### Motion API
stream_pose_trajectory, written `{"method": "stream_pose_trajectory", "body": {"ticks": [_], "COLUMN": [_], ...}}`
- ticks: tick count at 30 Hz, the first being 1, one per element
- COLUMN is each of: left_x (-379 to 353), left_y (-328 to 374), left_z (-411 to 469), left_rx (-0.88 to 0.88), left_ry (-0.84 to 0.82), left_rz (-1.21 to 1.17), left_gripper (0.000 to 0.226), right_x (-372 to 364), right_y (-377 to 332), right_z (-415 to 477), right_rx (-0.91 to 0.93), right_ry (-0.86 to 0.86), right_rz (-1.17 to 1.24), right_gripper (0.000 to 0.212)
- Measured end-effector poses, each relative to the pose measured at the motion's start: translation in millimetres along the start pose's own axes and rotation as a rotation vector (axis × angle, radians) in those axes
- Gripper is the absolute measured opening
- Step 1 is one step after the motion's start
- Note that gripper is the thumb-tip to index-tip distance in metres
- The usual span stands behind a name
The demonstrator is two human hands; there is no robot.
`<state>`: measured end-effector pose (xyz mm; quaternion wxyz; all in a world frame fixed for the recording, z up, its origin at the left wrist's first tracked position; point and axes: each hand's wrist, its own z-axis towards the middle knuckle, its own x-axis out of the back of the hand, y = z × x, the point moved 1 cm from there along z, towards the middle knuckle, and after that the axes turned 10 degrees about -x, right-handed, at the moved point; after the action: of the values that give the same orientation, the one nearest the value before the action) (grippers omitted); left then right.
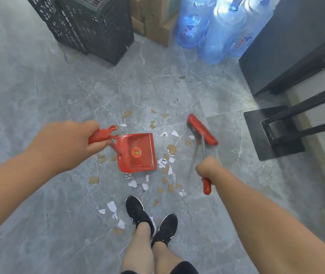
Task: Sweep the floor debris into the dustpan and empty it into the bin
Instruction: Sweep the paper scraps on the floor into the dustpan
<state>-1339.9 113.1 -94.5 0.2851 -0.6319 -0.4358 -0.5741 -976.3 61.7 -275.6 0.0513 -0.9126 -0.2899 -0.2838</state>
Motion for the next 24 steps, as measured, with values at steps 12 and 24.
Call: {"method": "stream_pose_trajectory", "body": {"ticks": [12, 24], "left_x": [26, 20], "left_y": [-48, 23], "left_z": [8, 27], "left_rx": [0.053, 0.289], "left_ry": [-0.017, 0.027], "left_rz": [-0.024, 0.003], "left_gripper": [0.053, 0.048], "right_x": [-61, 110], "right_y": [57, -142], "right_z": [-133, -33], "right_rx": [0.102, 0.331], "right_ry": [-0.186, 0.04], "right_rz": [0.124, -0.419], "right_gripper": [0.022, 0.032]}}
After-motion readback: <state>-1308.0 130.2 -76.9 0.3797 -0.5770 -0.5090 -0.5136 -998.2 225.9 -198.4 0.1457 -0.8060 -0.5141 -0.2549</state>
